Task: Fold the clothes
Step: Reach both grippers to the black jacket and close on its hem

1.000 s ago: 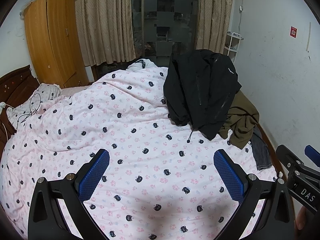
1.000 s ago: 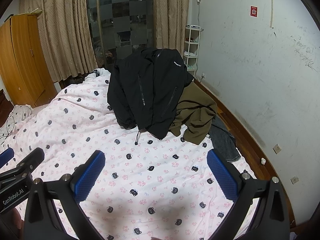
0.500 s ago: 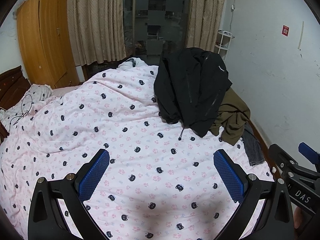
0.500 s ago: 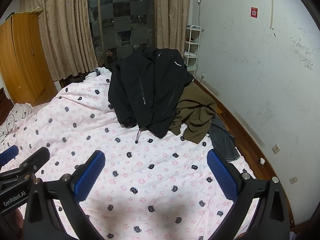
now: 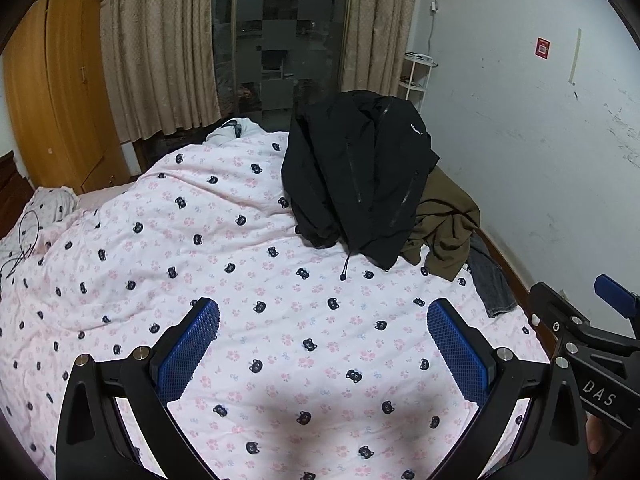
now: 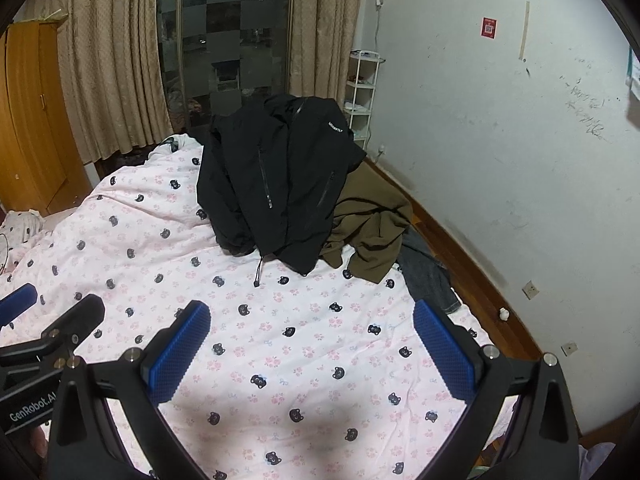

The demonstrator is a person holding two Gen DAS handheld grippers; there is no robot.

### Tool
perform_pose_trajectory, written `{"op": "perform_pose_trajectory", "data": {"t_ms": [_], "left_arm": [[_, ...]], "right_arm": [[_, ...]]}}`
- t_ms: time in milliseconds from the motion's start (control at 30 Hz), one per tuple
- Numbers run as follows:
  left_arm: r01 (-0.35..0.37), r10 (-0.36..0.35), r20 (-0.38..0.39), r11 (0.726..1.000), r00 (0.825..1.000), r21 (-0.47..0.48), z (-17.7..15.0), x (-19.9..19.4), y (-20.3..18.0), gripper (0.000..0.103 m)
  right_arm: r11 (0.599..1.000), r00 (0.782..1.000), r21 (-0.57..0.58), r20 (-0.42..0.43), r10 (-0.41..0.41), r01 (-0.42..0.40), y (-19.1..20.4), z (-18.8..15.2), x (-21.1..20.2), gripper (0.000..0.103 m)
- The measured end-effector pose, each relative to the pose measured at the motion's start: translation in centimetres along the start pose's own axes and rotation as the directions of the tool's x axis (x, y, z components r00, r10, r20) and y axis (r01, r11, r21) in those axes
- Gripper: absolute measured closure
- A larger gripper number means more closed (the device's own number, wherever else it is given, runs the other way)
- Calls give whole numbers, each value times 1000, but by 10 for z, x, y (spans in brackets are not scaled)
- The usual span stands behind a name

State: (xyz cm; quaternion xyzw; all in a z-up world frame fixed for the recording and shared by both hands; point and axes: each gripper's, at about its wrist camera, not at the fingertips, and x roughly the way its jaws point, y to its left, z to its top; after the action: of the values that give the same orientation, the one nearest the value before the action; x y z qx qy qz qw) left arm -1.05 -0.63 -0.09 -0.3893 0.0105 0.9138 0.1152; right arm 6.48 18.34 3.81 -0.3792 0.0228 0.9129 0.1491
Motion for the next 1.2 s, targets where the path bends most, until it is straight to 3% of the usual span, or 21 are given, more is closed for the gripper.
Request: {"op": "perform_pose_trajectory", "data": {"t_ms": [200, 367, 500, 600, 733, 967, 1200], "left_arm": [[29, -29, 15, 1000, 999, 1, 8, -3, 1, 0], [-7, 5, 48, 999, 999, 47, 17, 2, -7, 0], [50, -50, -24, 998, 998, 38, 25, 30, -10, 0], [40, -39, -29, 999, 999, 20, 37, 55, -14, 0], [43, -43, -40, 999, 998, -10, 68, 100, -20, 0], [4, -2, -27, 997, 1000, 79, 152, 208, -61, 1], [12, -10, -51, 999, 999, 49, 210, 321, -68, 2]], "right_arm": [[1000, 1000, 8, 29, -8, 8, 1, 6, -5, 0], [1000, 998, 7, 56, -8, 8, -5, 18, 2, 0], [1000, 997, 18, 78, -1, 0, -17, 35, 22, 0], [999, 996, 34, 95, 5, -8, -29, 53, 47, 0], [999, 994, 19, 106, 26, -29, -47, 89, 104, 0], [998, 994, -40, 99, 42, -38, -66, 170, 233, 0], [996, 993, -19, 80, 92, -90, -71, 233, 375, 1]]}}
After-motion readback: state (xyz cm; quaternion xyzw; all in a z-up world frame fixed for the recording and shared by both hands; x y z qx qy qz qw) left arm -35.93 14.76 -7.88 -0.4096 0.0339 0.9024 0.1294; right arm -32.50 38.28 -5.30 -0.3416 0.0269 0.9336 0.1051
